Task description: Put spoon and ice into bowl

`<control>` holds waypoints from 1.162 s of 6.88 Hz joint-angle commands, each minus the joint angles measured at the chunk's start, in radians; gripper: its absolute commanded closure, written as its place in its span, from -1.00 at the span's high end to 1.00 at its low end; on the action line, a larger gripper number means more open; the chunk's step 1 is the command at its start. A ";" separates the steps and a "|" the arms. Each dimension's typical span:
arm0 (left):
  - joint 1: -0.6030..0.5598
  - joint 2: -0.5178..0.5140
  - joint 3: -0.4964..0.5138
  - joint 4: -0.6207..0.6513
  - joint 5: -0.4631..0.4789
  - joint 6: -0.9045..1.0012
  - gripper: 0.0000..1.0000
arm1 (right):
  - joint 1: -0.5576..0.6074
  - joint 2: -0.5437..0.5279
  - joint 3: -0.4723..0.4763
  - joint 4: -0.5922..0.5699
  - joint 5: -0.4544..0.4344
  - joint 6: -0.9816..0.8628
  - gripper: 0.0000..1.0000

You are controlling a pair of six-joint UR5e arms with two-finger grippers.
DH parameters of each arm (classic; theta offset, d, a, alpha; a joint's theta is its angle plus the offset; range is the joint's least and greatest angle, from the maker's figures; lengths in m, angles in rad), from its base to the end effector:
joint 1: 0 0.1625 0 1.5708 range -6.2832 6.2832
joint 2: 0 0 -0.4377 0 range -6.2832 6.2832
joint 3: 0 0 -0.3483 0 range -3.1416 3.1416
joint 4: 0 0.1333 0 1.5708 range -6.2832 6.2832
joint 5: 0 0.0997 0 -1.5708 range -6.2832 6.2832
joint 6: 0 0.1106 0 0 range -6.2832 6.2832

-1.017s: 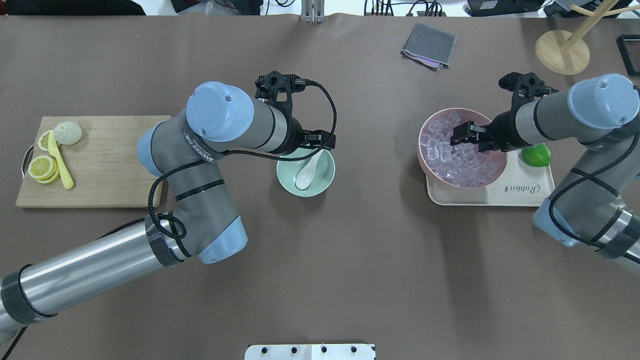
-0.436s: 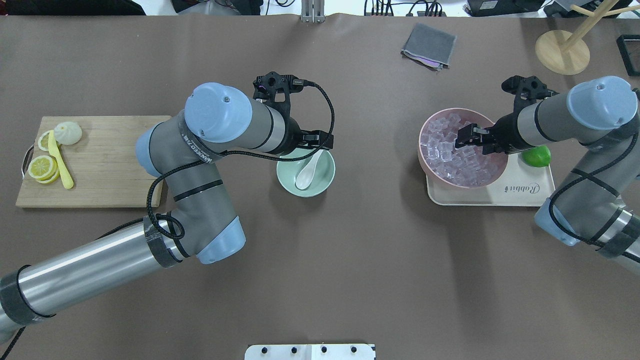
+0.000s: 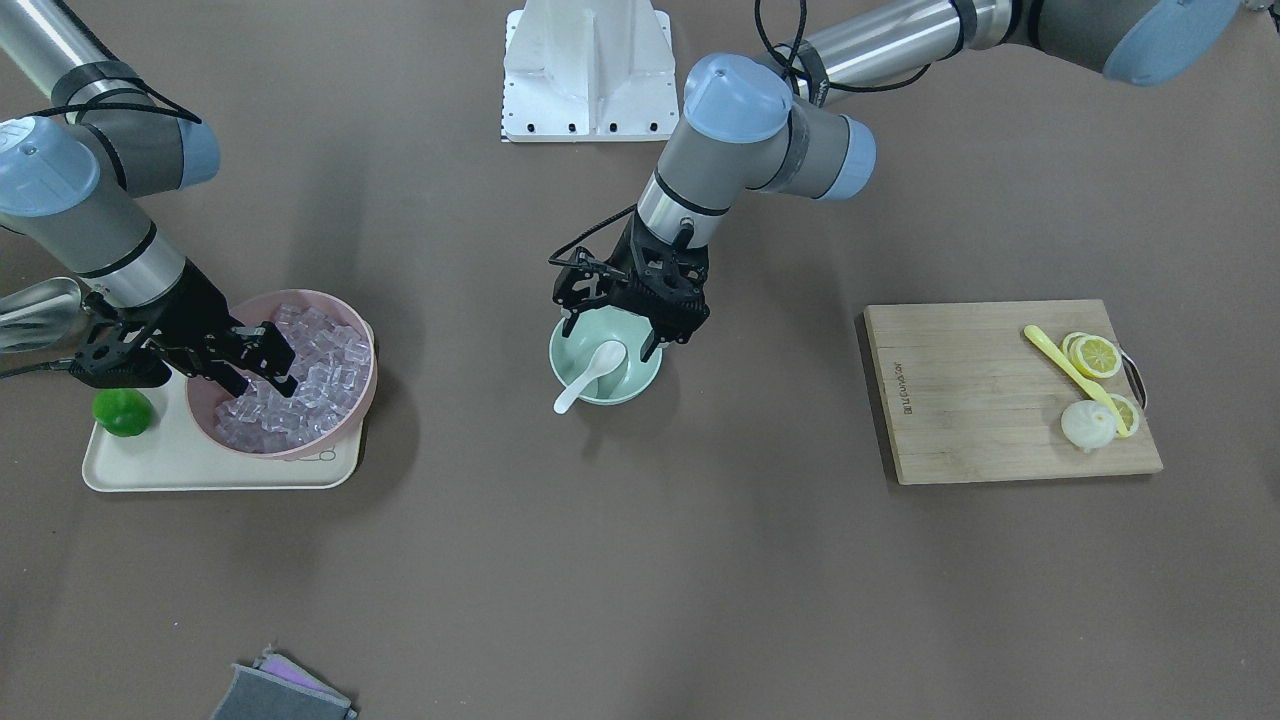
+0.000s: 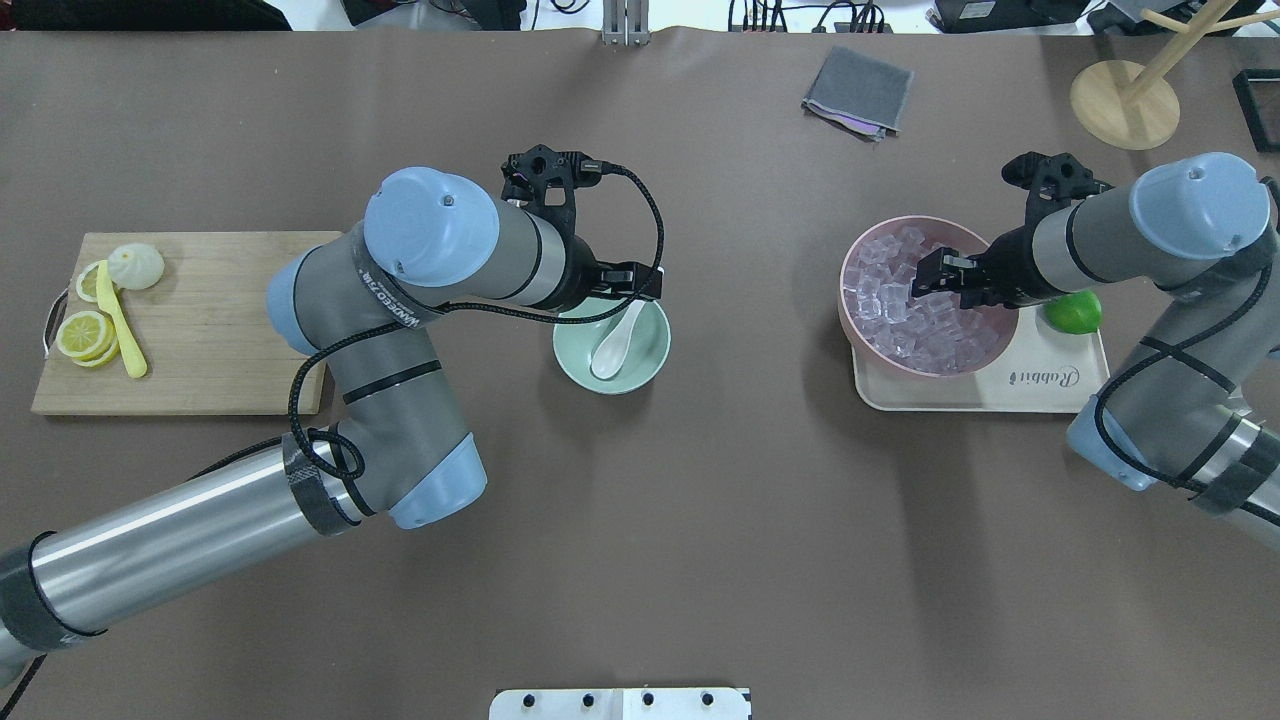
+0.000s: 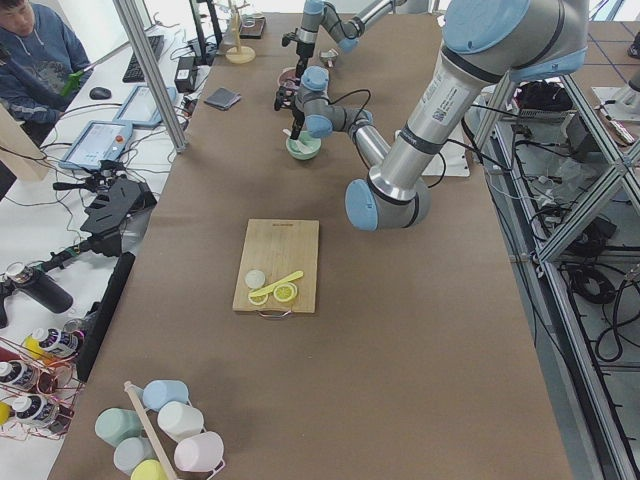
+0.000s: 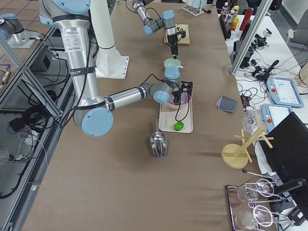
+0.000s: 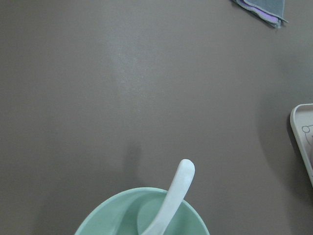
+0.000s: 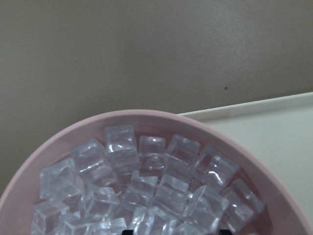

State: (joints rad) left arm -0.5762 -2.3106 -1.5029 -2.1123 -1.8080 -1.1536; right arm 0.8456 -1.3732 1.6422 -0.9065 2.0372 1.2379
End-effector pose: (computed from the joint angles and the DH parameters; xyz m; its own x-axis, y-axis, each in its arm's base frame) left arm 0.5312 -0.4731 0.2132 0.4080 0.2046 -0.8898 0.1965 0.9320 0.3044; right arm -0.3092 -0.4748 0.4778 0.5132 0.1390 0.8469 -0.2762 0.9610 0.0097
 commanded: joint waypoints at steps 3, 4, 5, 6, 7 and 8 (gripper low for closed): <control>-0.008 0.007 0.000 -0.005 -0.001 0.003 0.94 | 0.012 0.013 0.008 -0.002 0.024 0.034 -1.00; -0.010 0.007 0.000 -0.005 -0.001 0.003 0.94 | 0.012 0.013 0.002 -0.002 0.025 0.032 -1.00; -0.010 0.007 0.000 -0.006 -0.001 0.003 0.94 | 0.013 0.016 0.002 -0.002 0.025 0.034 -1.00; -0.011 0.007 0.000 -0.006 -0.001 0.003 0.94 | 0.030 0.022 0.002 -0.003 0.032 0.034 -1.00; -0.010 0.007 0.000 -0.005 -0.001 0.002 0.94 | 0.033 0.022 0.004 -0.012 0.038 0.032 -1.00; -0.010 0.007 0.000 -0.006 -0.001 0.002 0.94 | 0.041 0.023 0.011 -0.015 0.058 0.032 -1.00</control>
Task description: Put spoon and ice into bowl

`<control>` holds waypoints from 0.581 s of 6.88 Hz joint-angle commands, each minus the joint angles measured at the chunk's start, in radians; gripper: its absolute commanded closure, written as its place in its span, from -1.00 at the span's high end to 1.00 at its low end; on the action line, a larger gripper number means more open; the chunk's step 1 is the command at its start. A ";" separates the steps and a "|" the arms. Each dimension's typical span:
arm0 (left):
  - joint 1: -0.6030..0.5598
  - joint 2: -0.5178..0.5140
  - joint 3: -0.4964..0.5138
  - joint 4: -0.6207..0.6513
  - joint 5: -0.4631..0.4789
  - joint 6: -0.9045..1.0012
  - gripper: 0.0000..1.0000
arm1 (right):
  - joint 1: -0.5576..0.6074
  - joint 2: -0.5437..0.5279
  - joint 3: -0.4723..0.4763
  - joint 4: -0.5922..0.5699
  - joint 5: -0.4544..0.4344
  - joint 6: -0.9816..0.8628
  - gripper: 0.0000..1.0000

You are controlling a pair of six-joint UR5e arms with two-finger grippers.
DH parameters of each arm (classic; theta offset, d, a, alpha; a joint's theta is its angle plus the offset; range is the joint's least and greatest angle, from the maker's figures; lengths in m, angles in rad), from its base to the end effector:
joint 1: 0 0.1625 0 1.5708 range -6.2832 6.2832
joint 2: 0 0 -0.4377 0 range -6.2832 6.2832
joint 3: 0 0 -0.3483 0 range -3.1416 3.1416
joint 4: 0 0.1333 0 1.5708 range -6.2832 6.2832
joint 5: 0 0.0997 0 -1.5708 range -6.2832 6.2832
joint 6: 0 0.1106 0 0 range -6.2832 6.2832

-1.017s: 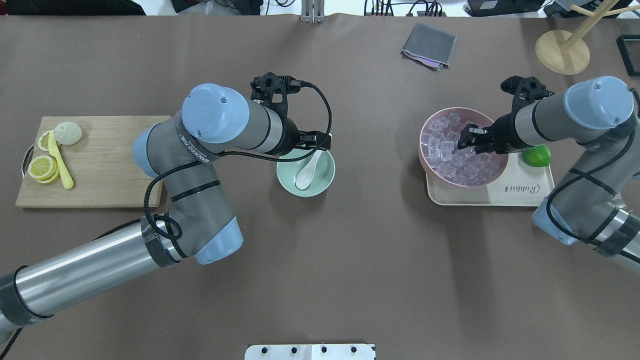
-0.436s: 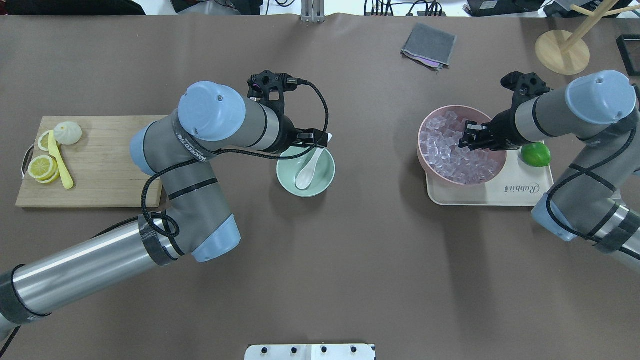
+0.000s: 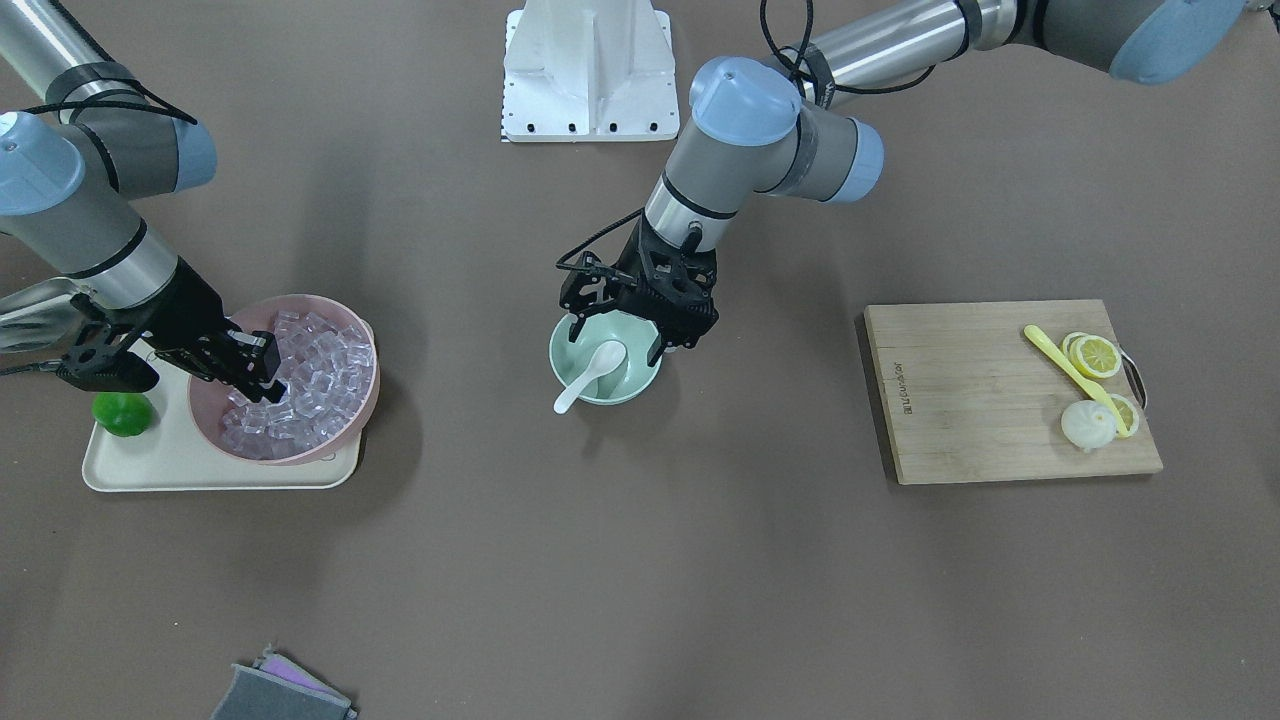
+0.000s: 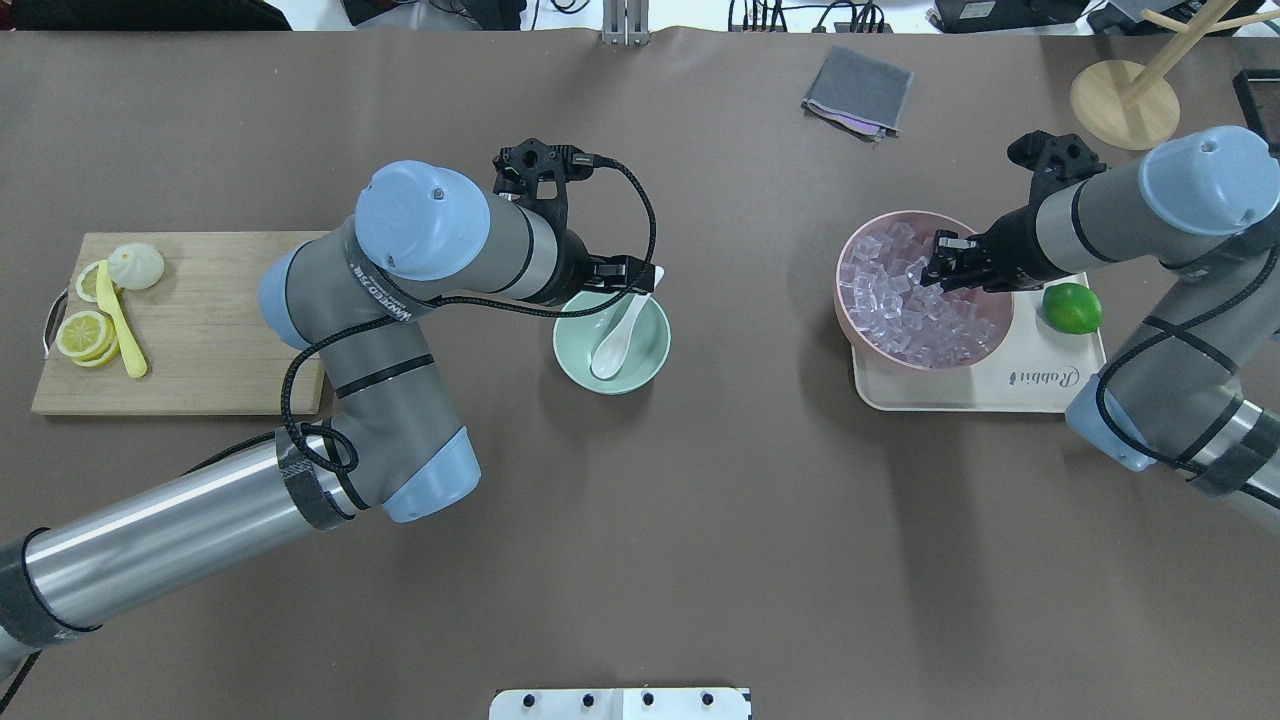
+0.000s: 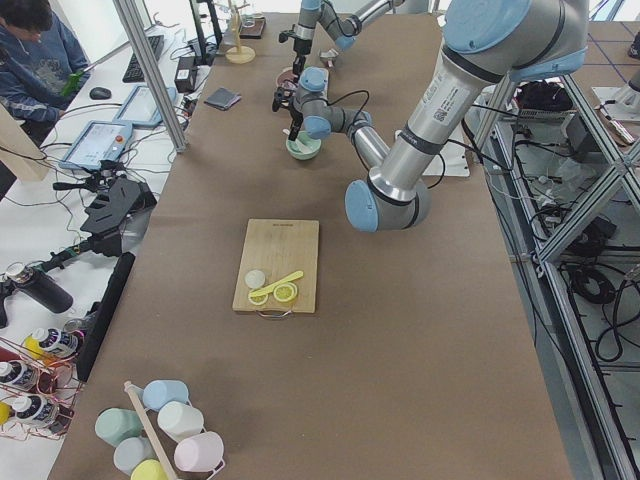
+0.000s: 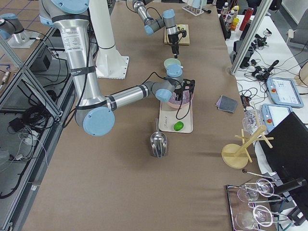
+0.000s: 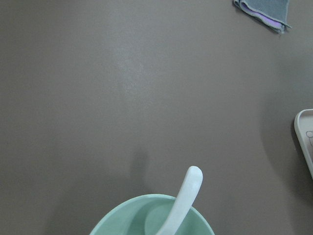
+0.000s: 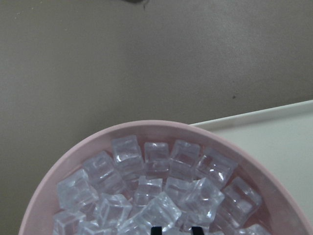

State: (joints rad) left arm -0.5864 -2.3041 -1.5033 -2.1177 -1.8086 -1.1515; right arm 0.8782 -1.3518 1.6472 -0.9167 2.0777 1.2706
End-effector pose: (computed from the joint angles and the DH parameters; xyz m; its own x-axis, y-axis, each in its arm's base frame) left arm 0.5258 -0.4781 0.2169 0.4108 0.2021 -0.8890 0.2045 0.9298 0.3059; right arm -0.2995 -0.4856 0.4636 0.4795 0.1730 0.8603 -0.2920 0.9560 -0.0295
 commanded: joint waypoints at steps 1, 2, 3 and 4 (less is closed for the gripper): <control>0.000 0.000 0.000 -0.001 0.000 0.001 0.94 | 0.045 -0.001 0.026 -0.013 0.077 -0.002 -1.00; -0.001 0.002 -0.005 0.001 0.000 0.001 0.94 | 0.057 -0.010 0.061 -0.014 0.100 0.000 -1.00; -0.018 0.020 -0.024 -0.001 -0.009 0.006 0.94 | 0.051 -0.003 0.115 -0.084 0.093 0.001 -1.00; -0.045 0.050 -0.066 0.002 -0.032 0.077 0.94 | 0.027 0.035 0.173 -0.182 0.078 0.027 -1.00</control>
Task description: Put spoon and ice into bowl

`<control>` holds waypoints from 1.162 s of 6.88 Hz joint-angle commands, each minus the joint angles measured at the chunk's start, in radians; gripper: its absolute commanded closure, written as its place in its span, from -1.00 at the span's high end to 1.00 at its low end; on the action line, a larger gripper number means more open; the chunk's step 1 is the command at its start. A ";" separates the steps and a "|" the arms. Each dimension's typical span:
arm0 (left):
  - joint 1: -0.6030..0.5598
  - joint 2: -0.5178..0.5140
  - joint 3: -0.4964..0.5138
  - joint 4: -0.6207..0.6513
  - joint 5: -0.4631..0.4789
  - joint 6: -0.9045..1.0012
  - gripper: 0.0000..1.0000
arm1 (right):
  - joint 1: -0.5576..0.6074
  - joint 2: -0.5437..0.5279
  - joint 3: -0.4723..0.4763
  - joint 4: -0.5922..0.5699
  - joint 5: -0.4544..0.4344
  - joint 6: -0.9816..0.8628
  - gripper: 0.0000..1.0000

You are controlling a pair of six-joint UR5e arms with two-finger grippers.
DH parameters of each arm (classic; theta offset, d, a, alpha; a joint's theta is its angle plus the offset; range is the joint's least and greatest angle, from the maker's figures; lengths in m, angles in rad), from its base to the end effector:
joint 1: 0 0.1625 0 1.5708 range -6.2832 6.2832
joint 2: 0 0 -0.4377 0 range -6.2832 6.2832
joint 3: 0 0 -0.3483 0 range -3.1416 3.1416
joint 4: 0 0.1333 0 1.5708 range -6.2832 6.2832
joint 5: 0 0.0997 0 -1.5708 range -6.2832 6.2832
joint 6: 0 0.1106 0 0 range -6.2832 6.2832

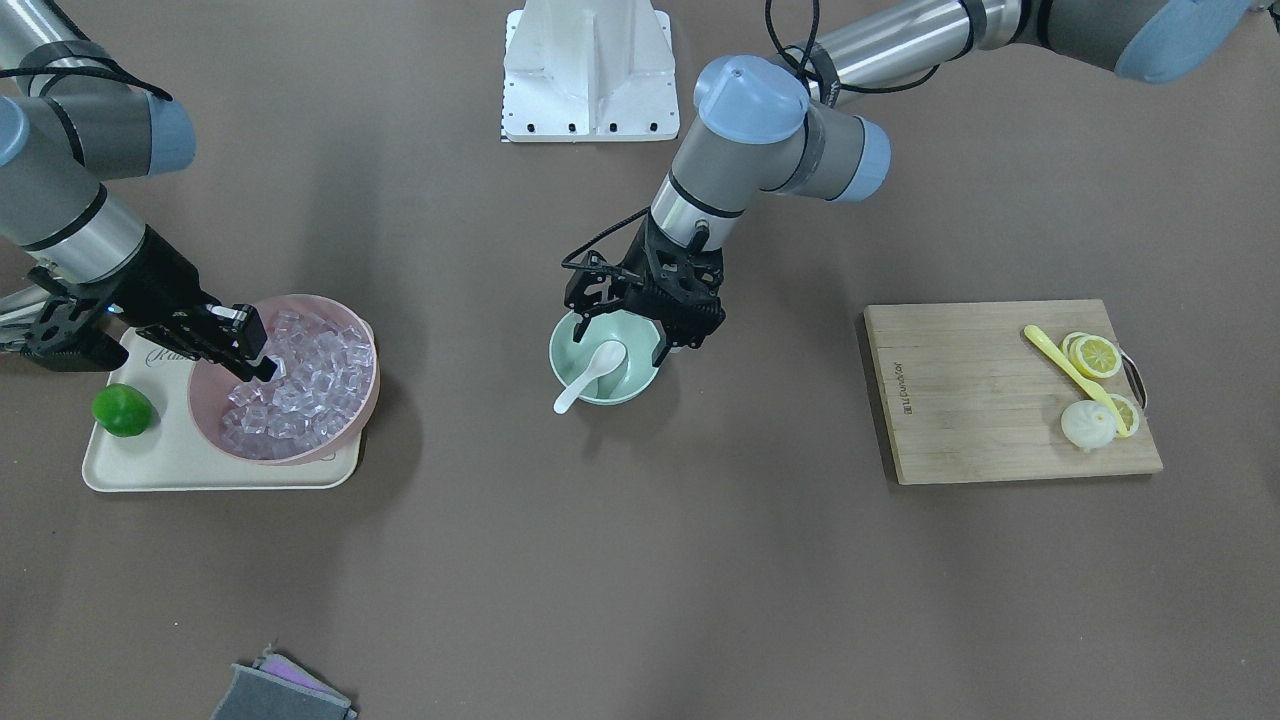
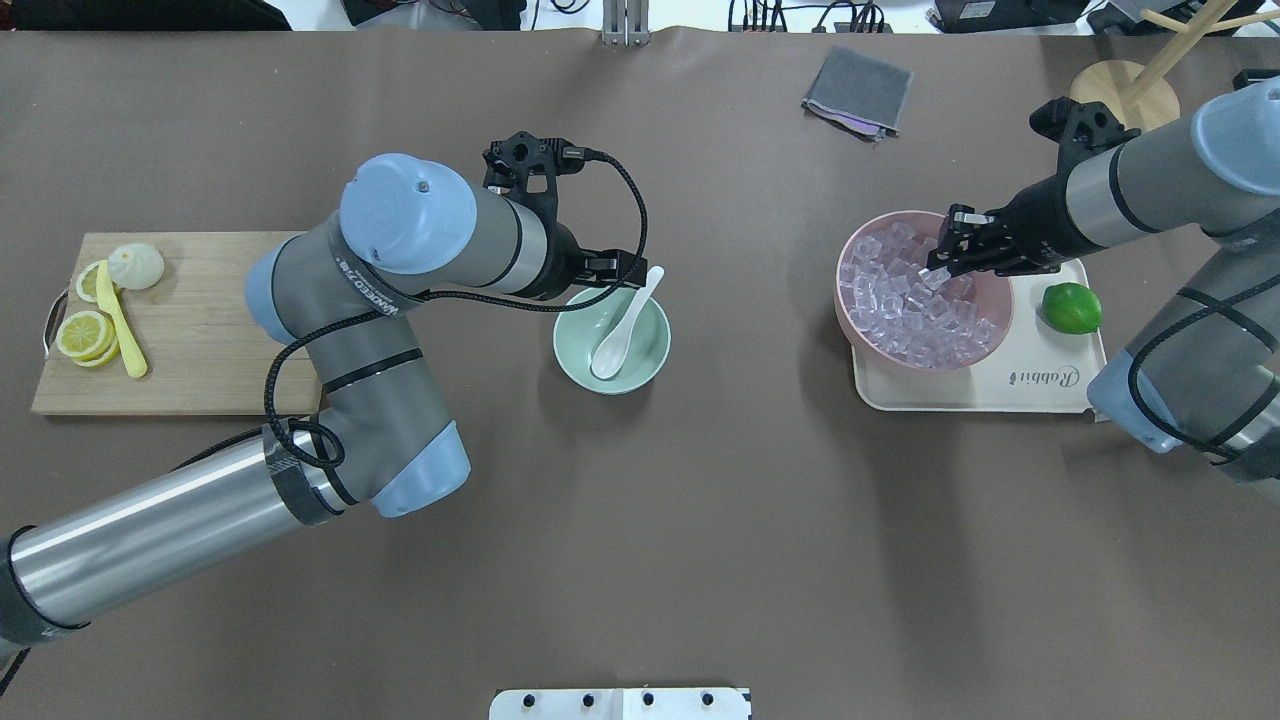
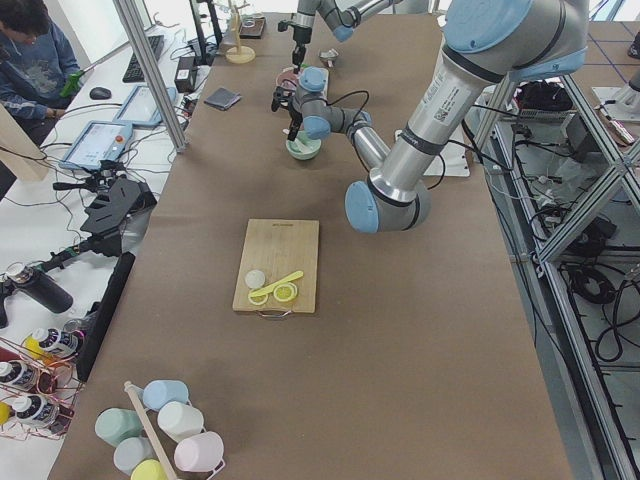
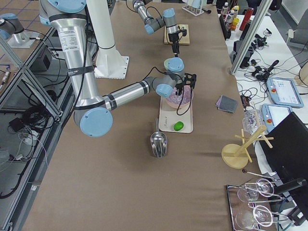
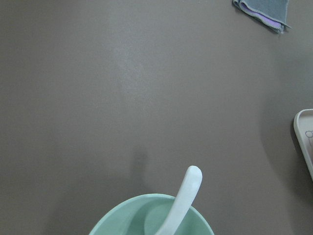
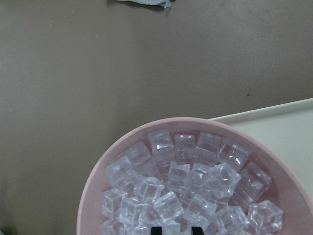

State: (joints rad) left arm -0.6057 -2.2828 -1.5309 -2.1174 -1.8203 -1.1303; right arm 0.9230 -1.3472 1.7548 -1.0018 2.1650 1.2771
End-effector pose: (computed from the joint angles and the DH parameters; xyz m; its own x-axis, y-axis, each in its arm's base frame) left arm 0.5098 -0.4820 0.2204 0.4104 0.2184 -0.8854 0.2058 0.9237 0.3232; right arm -0.2741 -0.4805 0.4199 0.4336 0.1755 0.8838 -0.2667 0.9619 -0.0601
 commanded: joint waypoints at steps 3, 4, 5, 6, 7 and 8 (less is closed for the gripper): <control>-0.259 0.266 -0.161 0.002 -0.305 0.292 0.94 | -0.227 0.314 0.060 -0.318 -0.237 0.253 -1.00; -0.358 0.334 -0.170 0.001 -0.404 0.387 0.94 | -0.275 0.371 0.048 -0.336 -0.295 0.322 -1.00; -0.440 0.386 -0.170 0.001 -0.474 0.473 0.94 | -0.326 0.413 0.011 -0.328 -0.373 0.365 -1.00; -0.454 0.399 -0.170 0.001 -0.488 0.501 0.94 | -0.361 0.497 -0.077 -0.325 -0.428 0.392 -1.00; -0.454 0.399 -0.170 0.001 -0.487 0.501 0.94 | -0.386 0.525 -0.113 -0.310 -0.459 0.395 -1.00; -0.454 0.399 -0.169 0.001 -0.482 0.503 0.94 | -0.406 0.513 -0.113 -0.296 -0.471 0.396 0.98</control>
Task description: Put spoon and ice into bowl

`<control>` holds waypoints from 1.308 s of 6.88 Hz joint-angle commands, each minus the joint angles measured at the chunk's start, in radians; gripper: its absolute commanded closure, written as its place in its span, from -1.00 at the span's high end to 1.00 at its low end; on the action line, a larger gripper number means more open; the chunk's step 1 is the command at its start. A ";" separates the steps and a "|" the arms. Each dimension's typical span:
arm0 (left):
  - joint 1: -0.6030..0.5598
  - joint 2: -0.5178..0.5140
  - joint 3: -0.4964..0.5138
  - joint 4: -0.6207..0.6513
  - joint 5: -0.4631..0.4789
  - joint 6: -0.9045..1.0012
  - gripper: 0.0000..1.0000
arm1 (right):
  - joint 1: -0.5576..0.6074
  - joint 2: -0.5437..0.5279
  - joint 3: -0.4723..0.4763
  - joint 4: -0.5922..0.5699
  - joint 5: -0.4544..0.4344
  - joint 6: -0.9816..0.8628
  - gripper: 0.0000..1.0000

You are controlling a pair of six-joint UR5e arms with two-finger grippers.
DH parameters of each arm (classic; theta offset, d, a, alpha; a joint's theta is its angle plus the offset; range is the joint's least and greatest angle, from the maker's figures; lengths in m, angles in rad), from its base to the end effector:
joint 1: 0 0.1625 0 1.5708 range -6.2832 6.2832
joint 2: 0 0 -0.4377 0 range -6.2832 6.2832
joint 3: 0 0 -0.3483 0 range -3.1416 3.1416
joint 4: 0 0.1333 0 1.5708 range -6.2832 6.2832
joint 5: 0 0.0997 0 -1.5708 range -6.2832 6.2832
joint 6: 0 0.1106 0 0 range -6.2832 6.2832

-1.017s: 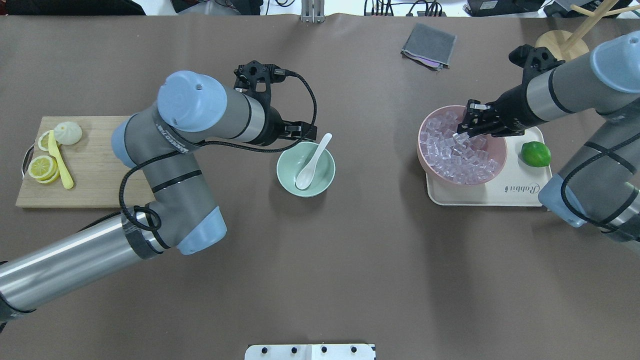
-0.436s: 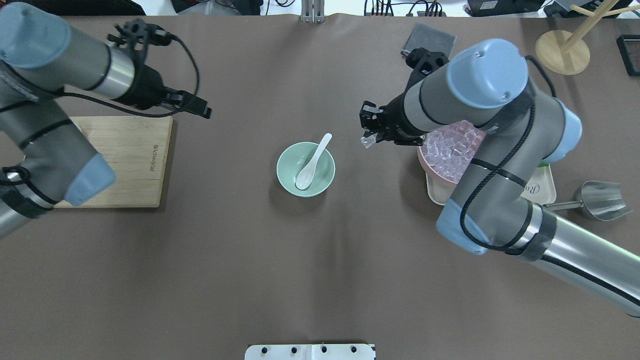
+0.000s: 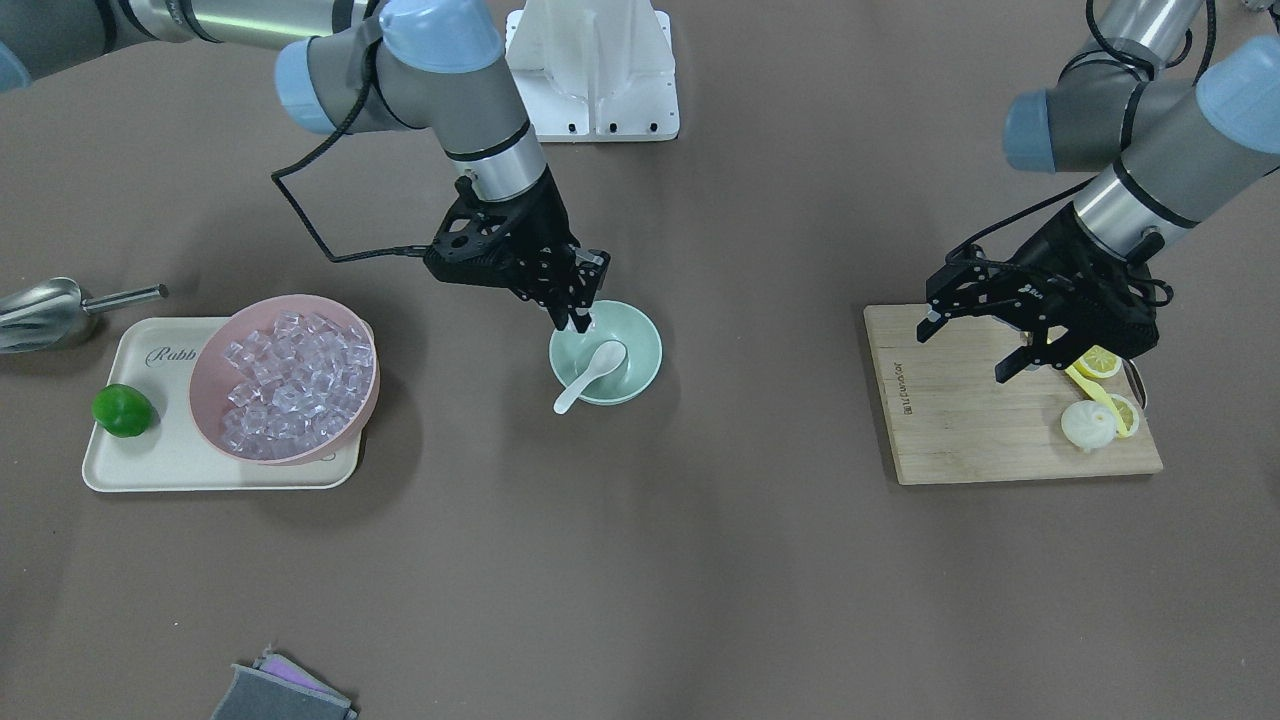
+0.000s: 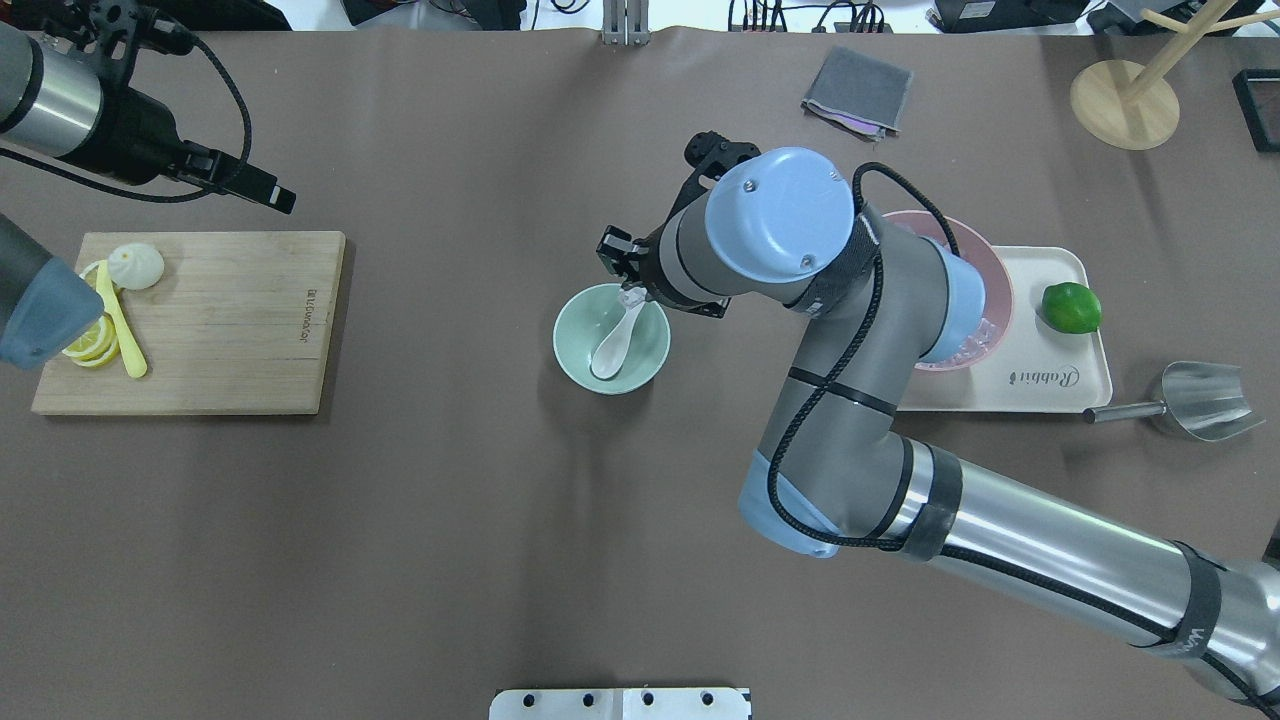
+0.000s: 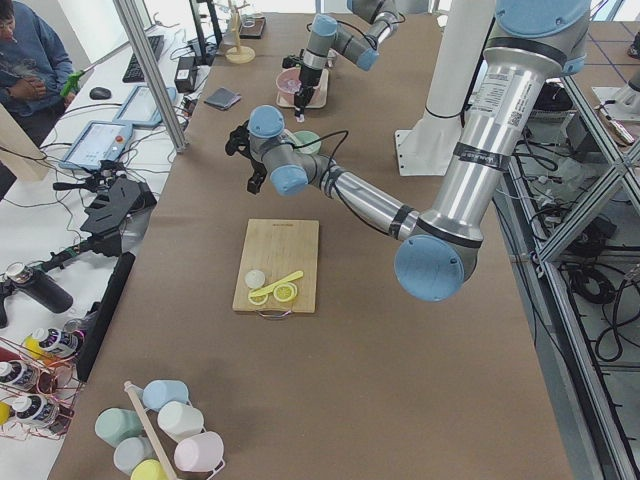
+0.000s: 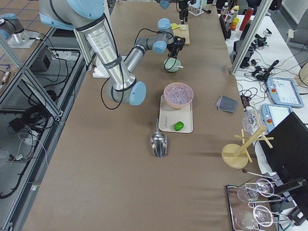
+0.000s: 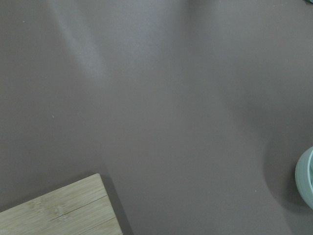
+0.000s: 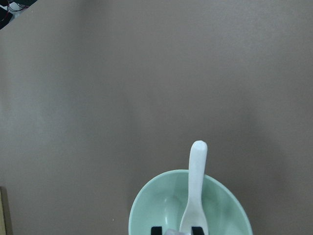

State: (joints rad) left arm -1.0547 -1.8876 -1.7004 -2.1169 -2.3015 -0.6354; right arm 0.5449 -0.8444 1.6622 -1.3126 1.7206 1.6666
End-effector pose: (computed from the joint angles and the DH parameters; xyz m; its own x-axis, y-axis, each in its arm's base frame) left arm 0.2315 -0.5286 0.3896 0.4594 0.4049 -0.7906 0.0036 0.8892 0.4575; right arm -0.5146 -0.4484 0.1998 0.3659 0.3324 0.8692 -0.4372 0.8859 -0.1547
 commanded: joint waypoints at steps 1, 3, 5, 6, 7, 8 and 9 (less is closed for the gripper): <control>-0.005 0.004 0.001 0.000 0.000 0.007 0.94 | -0.029 0.004 -0.013 0.015 -0.024 -0.004 1.00; -0.011 0.001 0.008 0.003 0.005 0.008 0.94 | -0.001 -0.075 0.078 0.013 0.005 -0.033 1.00; -0.109 0.078 -0.002 0.005 -0.009 0.016 0.94 | 0.183 -0.281 0.204 0.006 0.220 -0.228 1.00; -0.184 0.132 -0.010 0.011 -0.054 0.073 0.94 | 0.308 -0.361 0.212 0.006 0.335 -0.378 1.00; -0.277 0.187 -0.008 0.024 -0.073 0.206 0.94 | 0.413 -0.448 0.206 0.006 0.399 -0.560 1.00; -0.348 0.227 -0.001 0.103 -0.073 0.403 0.94 | 0.510 -0.537 0.202 0.007 0.434 -0.766 1.00; -0.435 0.286 -0.008 0.188 -0.073 0.581 0.94 | 0.603 -0.620 0.189 0.010 0.482 -0.947 1.00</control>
State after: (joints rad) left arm -1.3901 -1.6661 -1.7056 -2.0184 -2.3711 -0.2646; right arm 1.0304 -1.3602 1.8621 -1.3052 2.1436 0.9470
